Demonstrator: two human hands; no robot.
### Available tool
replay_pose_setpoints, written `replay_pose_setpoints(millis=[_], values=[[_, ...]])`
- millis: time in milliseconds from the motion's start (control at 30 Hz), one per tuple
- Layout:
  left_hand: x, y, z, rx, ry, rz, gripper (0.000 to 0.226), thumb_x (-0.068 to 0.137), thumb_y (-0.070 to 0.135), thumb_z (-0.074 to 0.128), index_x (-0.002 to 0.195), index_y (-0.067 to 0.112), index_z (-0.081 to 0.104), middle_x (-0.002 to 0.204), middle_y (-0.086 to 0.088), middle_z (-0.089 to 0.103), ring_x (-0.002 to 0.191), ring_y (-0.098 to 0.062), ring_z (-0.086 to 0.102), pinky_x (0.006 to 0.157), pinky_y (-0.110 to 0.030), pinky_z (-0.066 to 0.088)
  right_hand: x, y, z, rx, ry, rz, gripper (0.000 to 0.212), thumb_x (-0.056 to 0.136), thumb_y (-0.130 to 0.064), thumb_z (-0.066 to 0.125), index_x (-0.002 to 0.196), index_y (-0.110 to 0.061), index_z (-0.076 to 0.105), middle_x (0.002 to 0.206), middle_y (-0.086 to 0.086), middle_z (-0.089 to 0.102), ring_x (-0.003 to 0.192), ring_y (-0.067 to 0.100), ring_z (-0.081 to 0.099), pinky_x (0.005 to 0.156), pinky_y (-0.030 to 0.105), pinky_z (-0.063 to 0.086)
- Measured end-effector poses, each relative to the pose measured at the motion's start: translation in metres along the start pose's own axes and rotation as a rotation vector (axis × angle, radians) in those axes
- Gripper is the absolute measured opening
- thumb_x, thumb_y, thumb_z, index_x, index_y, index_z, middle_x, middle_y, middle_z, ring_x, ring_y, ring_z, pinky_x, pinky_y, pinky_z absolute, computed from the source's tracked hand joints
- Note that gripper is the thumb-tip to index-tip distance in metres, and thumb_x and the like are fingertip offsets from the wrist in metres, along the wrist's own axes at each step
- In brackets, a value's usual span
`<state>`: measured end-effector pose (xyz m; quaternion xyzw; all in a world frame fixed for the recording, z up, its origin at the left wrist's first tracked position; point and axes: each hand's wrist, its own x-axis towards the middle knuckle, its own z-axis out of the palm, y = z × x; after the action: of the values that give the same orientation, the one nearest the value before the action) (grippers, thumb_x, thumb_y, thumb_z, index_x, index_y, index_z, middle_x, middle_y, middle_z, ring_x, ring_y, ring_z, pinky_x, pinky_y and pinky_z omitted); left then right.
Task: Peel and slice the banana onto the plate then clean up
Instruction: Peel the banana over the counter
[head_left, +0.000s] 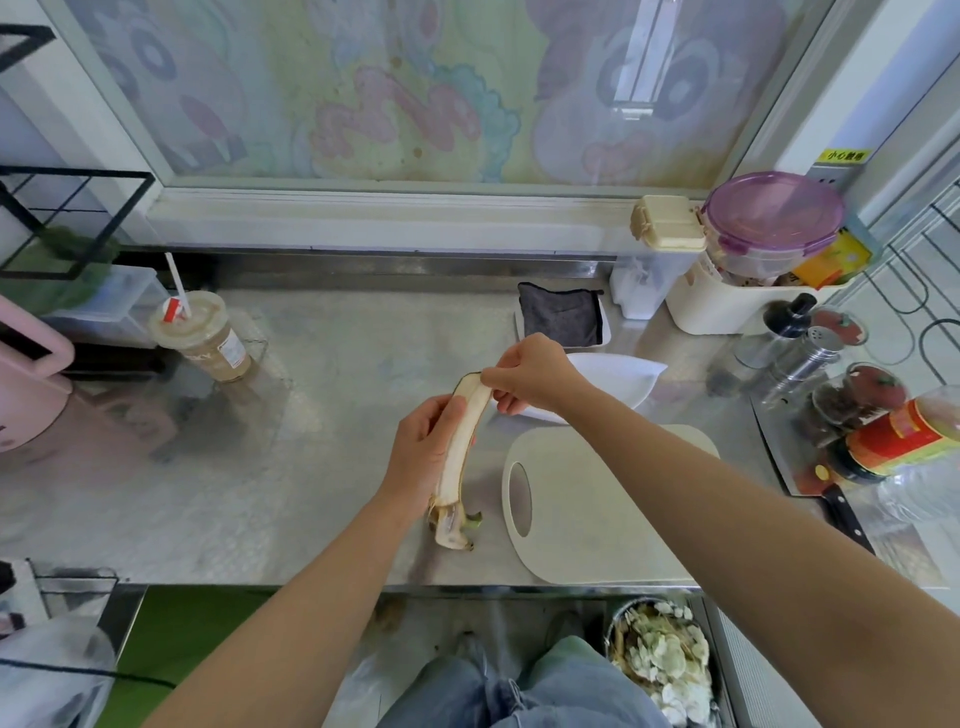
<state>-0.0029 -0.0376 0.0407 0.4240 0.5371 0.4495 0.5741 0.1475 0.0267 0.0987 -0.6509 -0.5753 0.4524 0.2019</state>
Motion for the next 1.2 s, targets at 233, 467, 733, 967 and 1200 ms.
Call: replay_pose_setpoints(millis=[233, 467, 733, 967, 1200], values=[[-0.001, -0.001, 0.004, -0.098, -0.043, -0.040, 0.041, 0.091, 0.047, 0.049, 0.105, 0.013, 0.066, 0.082, -0.005, 0.067, 0.076, -0.016, 0.065, 0.068, -0.030, 0.053, -0.001, 0.007, 0.010, 0.360, 0.043, 0.129, 0.020, 0.083, -0.015, 0.064, 0.073, 0.003, 0.065, 0.066, 0.013, 0.065, 0.056, 0.018, 0.063, 0.061, 0.026, 0.059], [0.001, -0.007, 0.006, -0.079, 0.033, 0.025, 0.050, 0.069, 0.051, 0.074, 0.101, 0.012, 0.064, 0.081, -0.008, 0.061, 0.077, -0.021, 0.057, 0.074, -0.040, 0.049, -0.004, -0.002, 0.023, 0.813, -0.018, 0.287, 0.020, 0.087, -0.013, 0.056, 0.069, -0.005, 0.056, 0.053, 0.004, 0.059, 0.049, 0.011, 0.059, 0.045, 0.018, 0.051], [0.002, -0.008, 0.002, -0.161, 0.082, -0.031, 0.040, 0.079, 0.045, 0.067, 0.100, 0.011, 0.067, 0.081, -0.008, 0.063, 0.078, -0.020, 0.059, 0.077, -0.037, 0.049, -0.013, 0.028, 0.030, 0.690, -0.041, 0.467, 0.021, 0.090, -0.018, 0.052, 0.070, -0.009, 0.052, 0.065, 0.006, 0.055, 0.055, 0.014, 0.055, 0.045, 0.019, 0.049], [0.006, -0.014, 0.004, -0.161, 0.198, -0.061, 0.034, 0.093, 0.039, 0.056, 0.107, 0.008, 0.059, 0.085, -0.010, 0.066, 0.077, -0.019, 0.066, 0.074, -0.031, 0.055, -0.013, 0.024, 0.029, 0.913, -0.090, 0.329, 0.020, 0.091, -0.011, 0.044, 0.089, 0.000, 0.060, 0.079, 0.012, 0.066, 0.070, 0.018, 0.067, 0.065, 0.024, 0.058], [0.023, -0.015, -0.017, -0.452, 0.541, -0.122, 0.027, 0.101, 0.033, 0.042, 0.117, 0.011, 0.043, 0.087, -0.008, 0.066, 0.080, -0.021, 0.067, 0.081, -0.041, 0.054, -0.017, 0.046, 0.020, 0.805, -0.042, 0.501, 0.024, 0.094, -0.019, 0.044, 0.073, -0.010, 0.049, 0.072, 0.008, 0.061, 0.060, 0.015, 0.063, 0.052, 0.022, 0.052]])
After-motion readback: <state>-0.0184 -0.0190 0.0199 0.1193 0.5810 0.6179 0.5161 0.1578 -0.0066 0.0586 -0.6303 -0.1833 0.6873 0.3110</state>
